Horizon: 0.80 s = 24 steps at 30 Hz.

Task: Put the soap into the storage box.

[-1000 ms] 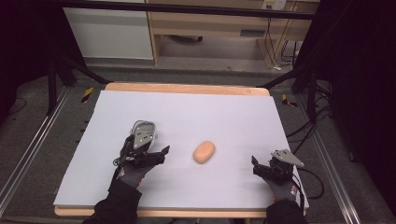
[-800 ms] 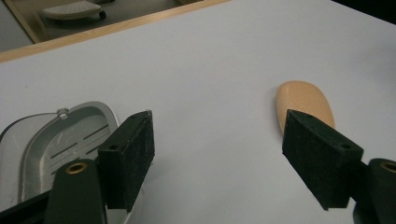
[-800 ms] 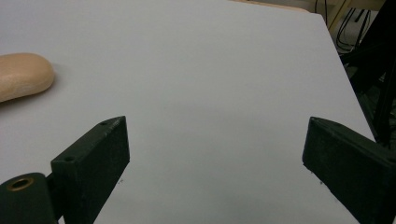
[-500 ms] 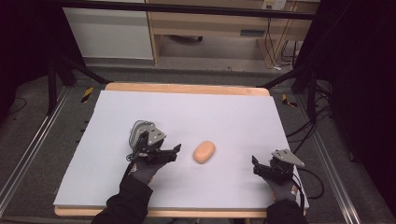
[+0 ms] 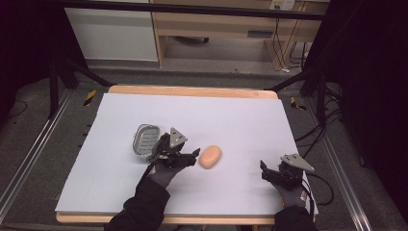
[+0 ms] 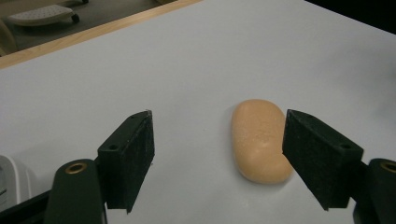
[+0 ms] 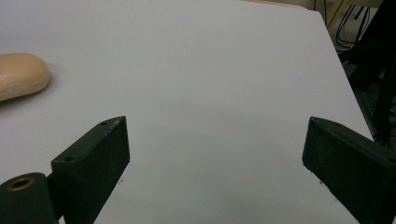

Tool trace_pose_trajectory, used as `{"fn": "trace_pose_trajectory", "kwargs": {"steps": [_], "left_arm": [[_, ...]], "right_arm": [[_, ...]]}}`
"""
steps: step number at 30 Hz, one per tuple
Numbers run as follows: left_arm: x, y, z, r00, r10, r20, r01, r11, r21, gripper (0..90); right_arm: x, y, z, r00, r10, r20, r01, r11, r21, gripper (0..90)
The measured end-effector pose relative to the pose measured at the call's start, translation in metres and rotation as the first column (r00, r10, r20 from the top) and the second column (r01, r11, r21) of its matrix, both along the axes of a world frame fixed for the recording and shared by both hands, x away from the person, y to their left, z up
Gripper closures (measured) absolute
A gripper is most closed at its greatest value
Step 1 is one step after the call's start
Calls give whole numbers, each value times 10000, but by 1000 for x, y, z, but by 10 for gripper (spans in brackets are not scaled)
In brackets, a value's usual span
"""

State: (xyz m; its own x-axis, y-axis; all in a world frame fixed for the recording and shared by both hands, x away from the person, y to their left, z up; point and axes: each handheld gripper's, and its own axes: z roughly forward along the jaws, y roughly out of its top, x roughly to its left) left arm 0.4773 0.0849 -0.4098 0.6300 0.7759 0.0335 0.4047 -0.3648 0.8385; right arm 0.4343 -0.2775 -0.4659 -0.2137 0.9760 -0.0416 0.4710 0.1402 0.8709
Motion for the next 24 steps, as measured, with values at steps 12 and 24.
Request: {"fn": "trace_pose_trajectory", "kwargs": {"steps": [12, 24], "left_arm": [[4, -22, -5, 9995, -296, -79, 299, 9989, 373, 244], [10, -40, -17, 9970, -606, -492, 643, 9948, 791, 230]], "right_arm": [[0, 0, 0, 10000, -5, -36, 5, 10000, -23, 77], [0, 0, 0, 10000, 13, -39, -13, 10000, -45, 78]]}}
